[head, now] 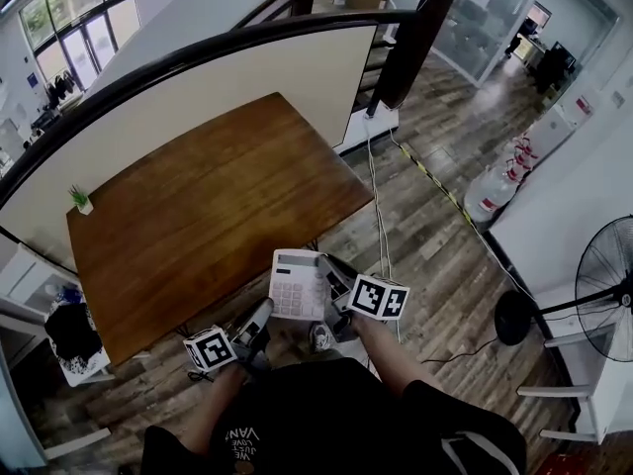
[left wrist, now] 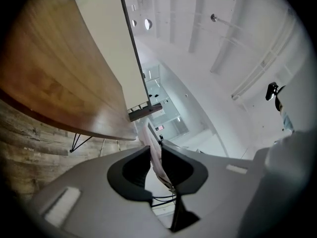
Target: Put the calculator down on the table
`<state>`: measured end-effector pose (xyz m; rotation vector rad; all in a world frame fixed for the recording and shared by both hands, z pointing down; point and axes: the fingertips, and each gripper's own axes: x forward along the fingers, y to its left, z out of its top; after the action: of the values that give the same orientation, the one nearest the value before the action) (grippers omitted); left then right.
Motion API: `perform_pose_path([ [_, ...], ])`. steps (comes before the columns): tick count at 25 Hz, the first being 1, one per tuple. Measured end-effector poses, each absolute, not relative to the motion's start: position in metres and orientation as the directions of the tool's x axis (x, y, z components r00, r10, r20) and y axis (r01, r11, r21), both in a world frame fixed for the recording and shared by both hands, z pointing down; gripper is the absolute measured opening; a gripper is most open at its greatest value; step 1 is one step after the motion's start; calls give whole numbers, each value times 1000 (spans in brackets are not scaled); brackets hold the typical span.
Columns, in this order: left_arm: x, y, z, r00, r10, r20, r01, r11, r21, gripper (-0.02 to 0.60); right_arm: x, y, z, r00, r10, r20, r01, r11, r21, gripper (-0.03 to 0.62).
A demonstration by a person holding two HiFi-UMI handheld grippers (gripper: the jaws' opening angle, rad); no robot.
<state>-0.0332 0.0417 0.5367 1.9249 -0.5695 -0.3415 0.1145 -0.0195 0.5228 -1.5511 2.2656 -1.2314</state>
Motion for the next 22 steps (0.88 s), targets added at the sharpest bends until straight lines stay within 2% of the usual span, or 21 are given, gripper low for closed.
perform_pose_path([
  [11,43,-9,535,766,-643,16,-258,-284,924,74,178,-93,526,-572,-755,320,-694,237,-680,54],
  [16,54,-26,536,719,-695,37,-296,-257,920,74,181,-120,526,-632,-708,315,-670,295,-681,54],
  [22,54,-51,540,684,-728,50,-312,-230,922,74,179,-148,538,-663,-675,324,-647,297,-702,54],
])
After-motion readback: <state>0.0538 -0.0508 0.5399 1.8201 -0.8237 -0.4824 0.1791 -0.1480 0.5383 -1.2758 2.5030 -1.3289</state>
